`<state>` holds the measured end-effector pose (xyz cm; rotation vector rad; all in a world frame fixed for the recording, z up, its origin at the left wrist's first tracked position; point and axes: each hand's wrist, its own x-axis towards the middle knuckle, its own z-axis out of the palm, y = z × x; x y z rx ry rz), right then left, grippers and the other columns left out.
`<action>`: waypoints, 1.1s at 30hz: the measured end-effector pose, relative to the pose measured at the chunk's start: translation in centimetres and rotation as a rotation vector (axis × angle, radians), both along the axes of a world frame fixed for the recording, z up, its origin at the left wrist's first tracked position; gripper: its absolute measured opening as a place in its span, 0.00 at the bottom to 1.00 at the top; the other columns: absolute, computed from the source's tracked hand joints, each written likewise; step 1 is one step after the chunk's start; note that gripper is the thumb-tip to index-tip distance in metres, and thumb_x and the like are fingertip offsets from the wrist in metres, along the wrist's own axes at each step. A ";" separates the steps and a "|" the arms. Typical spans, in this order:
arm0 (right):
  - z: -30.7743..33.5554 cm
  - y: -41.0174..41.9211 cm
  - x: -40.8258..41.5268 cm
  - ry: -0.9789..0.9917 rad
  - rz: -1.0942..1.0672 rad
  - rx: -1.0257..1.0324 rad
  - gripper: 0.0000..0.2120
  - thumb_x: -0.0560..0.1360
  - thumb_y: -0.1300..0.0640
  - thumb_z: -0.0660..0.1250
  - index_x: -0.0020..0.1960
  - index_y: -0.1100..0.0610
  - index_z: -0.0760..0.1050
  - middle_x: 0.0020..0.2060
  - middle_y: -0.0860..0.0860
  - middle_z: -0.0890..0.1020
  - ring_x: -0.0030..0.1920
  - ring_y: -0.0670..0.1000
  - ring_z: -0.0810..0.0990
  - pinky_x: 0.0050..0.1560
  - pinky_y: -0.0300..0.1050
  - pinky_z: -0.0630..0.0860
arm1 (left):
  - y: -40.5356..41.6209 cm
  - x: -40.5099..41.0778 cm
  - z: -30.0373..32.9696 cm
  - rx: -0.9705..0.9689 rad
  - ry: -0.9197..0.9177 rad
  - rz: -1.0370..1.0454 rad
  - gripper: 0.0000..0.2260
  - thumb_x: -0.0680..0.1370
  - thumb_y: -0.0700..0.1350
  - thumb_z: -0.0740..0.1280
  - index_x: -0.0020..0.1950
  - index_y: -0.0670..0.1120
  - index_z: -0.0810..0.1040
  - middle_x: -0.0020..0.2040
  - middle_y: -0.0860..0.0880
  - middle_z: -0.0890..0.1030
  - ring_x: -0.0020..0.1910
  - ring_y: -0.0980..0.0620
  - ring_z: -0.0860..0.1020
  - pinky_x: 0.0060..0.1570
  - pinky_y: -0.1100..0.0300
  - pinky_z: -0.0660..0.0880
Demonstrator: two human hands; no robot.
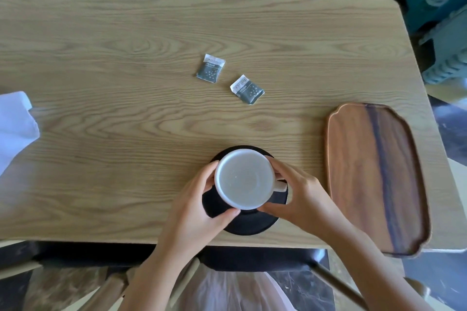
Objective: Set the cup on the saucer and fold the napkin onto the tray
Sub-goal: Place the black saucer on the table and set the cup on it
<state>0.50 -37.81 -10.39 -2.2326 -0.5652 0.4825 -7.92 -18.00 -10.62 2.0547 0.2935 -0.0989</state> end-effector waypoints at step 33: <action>1.2 -0.8 -0.8 -0.026 -0.079 0.030 0.30 0.68 0.64 0.70 0.58 0.33 0.71 0.47 0.44 0.84 0.48 0.40 0.80 0.50 0.33 0.76 | -0.8 -2.2 0.8 0.114 -0.051 0.076 0.30 0.64 0.44 0.77 0.64 0.55 0.70 0.58 0.67 0.73 0.56 0.72 0.72 0.52 0.80 0.63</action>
